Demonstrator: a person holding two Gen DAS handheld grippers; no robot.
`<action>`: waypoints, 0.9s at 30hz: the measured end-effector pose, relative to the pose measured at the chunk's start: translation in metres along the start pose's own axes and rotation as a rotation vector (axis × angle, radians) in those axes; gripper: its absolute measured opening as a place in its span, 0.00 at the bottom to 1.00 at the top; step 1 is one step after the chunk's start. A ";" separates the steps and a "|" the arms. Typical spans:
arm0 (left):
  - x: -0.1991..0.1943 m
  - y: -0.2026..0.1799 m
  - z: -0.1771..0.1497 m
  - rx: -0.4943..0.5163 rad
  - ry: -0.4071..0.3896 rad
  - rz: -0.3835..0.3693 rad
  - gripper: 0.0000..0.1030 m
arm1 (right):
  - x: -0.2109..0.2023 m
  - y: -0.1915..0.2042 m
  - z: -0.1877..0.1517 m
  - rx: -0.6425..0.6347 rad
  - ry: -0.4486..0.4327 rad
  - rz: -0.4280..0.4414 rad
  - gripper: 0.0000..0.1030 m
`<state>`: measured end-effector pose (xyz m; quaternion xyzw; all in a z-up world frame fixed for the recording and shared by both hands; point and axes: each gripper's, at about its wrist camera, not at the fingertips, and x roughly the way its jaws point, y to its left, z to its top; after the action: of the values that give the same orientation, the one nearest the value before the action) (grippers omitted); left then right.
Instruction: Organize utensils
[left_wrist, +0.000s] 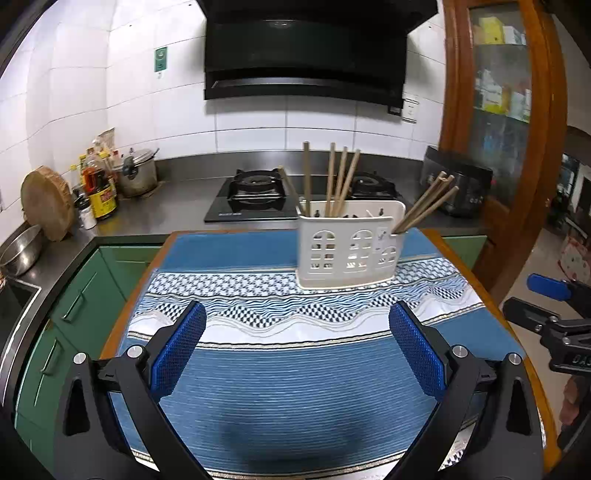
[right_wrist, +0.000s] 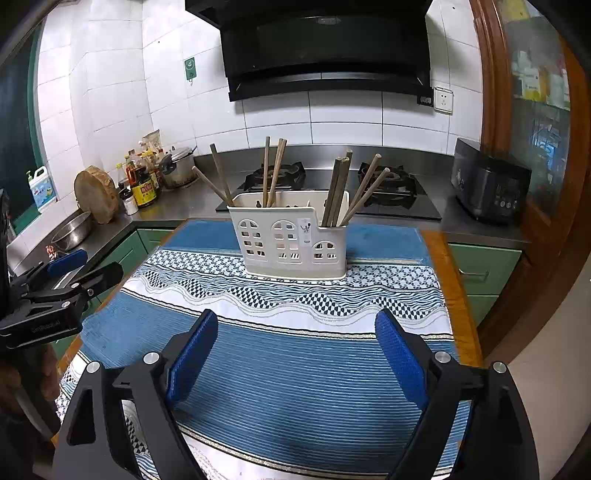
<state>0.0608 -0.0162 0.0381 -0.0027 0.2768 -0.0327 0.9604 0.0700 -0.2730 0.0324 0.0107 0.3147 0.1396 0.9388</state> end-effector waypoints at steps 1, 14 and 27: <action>-0.001 0.001 -0.001 -0.005 0.002 -0.001 0.95 | -0.001 0.000 0.000 -0.001 -0.001 -0.002 0.82; -0.007 0.016 -0.003 -0.039 0.004 0.017 0.95 | -0.004 0.000 -0.001 0.000 -0.006 -0.009 0.86; -0.005 0.019 -0.004 -0.039 0.017 0.022 0.95 | -0.004 0.001 -0.002 -0.003 -0.003 -0.008 0.86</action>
<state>0.0553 0.0035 0.0368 -0.0183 0.2855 -0.0167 0.9580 0.0661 -0.2735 0.0334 0.0080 0.3132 0.1362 0.9398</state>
